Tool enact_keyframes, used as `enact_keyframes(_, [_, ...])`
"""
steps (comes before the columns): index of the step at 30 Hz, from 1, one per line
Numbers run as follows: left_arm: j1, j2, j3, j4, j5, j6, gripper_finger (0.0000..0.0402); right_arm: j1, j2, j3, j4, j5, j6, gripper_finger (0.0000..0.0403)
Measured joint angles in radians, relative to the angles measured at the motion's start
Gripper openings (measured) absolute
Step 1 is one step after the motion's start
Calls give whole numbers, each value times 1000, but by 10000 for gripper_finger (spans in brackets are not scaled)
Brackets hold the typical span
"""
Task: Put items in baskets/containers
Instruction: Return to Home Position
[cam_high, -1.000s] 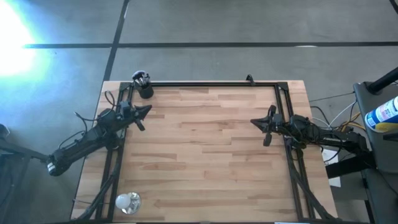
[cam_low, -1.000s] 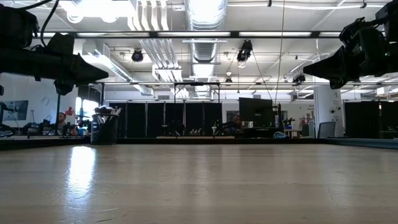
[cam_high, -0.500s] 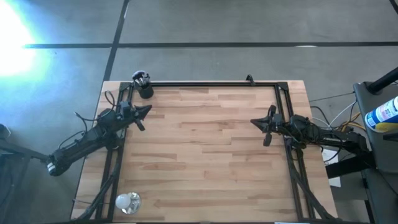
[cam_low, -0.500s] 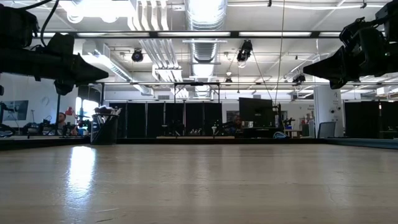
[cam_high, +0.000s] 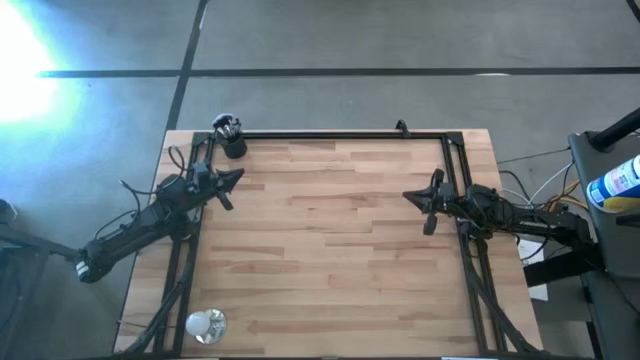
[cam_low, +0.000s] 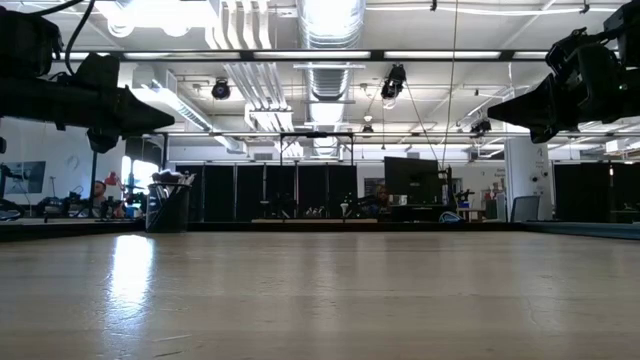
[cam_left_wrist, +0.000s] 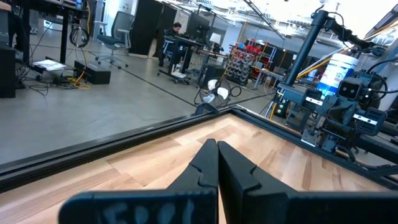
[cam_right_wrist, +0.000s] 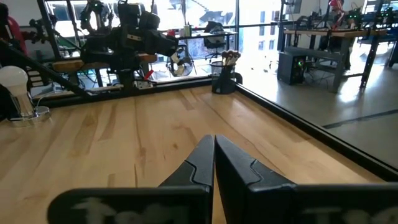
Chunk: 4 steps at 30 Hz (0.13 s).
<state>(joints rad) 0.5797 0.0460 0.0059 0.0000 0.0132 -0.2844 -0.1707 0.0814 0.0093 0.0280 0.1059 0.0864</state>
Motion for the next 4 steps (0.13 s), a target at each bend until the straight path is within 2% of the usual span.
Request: enact_keyframes(4, [0,0,0,0,0,0,0,0,0,0,0,0,0,8])
